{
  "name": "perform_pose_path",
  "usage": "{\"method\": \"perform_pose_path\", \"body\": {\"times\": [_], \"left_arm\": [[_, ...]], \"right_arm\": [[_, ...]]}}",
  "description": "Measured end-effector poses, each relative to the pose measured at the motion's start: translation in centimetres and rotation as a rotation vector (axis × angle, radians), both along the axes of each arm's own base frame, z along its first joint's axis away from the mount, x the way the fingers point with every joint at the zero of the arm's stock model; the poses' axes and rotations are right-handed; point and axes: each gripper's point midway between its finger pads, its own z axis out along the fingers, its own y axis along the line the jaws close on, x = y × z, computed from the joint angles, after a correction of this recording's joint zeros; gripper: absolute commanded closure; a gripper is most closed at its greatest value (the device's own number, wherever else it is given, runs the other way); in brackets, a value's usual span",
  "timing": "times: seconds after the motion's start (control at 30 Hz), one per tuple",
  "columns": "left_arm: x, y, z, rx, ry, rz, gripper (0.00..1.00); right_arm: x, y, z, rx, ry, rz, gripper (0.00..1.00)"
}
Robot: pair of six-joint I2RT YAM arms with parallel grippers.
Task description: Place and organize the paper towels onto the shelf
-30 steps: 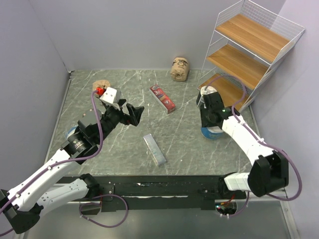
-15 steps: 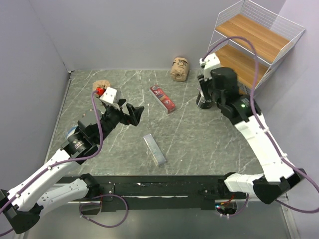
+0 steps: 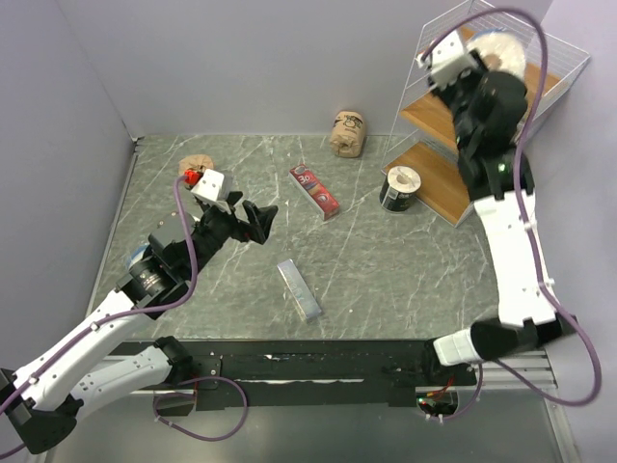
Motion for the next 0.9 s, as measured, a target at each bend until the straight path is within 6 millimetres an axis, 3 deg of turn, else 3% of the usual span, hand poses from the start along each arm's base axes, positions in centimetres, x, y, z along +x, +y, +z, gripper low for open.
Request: {"method": "perform_pose_path", "body": {"times": [0.13, 0.3, 0.47, 0.9], "left_arm": [[-0.1, 0.1, 0.1, -0.002, -0.004, 0.001, 0.04], [-0.1, 0.2, 0.2, 0.007, -0.013, 0.001, 0.04], [-0.4, 0.5, 0.4, 0.002, -0.022, 0.0, 0.04], [-0.5, 0.6, 0.6, -0.001, -0.031, 0.0, 0.03]], "right_arm": [[2.7, -2.4, 1.3, -0.032, -0.001, -0.046, 0.64], [4.9, -2.6, -0.8, -0.056, 0.078, 0.004, 0.63], [6.6, -3.3, -1.4, -0.053, 0.104, 0.043, 0.62], [9.3, -2.0, 0.3, -0.017, 0.054, 0.173, 0.58]]}}
